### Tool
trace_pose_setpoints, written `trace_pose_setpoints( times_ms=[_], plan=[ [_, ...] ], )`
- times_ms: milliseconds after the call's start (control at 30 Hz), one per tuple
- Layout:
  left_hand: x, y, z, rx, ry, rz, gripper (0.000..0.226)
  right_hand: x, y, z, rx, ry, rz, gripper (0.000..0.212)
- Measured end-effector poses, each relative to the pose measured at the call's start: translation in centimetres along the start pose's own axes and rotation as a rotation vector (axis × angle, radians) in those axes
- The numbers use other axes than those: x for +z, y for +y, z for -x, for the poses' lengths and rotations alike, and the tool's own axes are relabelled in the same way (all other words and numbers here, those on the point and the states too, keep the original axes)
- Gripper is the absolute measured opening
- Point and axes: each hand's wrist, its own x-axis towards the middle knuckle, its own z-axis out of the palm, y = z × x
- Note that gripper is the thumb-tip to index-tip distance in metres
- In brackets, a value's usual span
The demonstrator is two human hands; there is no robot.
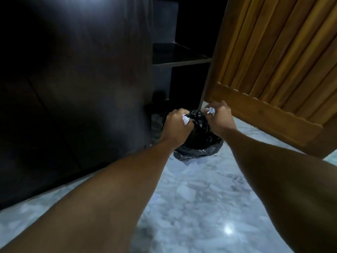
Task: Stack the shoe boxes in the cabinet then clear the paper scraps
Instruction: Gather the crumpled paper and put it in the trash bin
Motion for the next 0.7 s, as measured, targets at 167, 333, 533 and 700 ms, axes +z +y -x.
trace_pose_setpoints(
  times_ms=[167, 333, 533, 700],
  plan=[
    [5.0, -3.9, -3.9, -0.102, 0.047, 0.01, 0.029, 5.5, 3.9, -1.9, 0.219, 0.014, -0.257, 0.025],
    [8.0, -4.9, -4.4, -0.183, -0.019, -0.025, 0.048, 7.3, 4.8, -1.6, 0.372, -0.036, -0.347, 0.066],
    [8.2, -5.2, -4.2, -0.13, -0.082, -0.23, 0.074, 6.9, 4.4, -1.5, 0.368, -0.072, -0.476, 0.075],
    [6.8, -5.0, -4.1, -0.072, -0.12, -0.204, 0.064, 6.5, 3.9, -1.2, 0.267, -0.123, -0.437, 0.064]
  ],
)
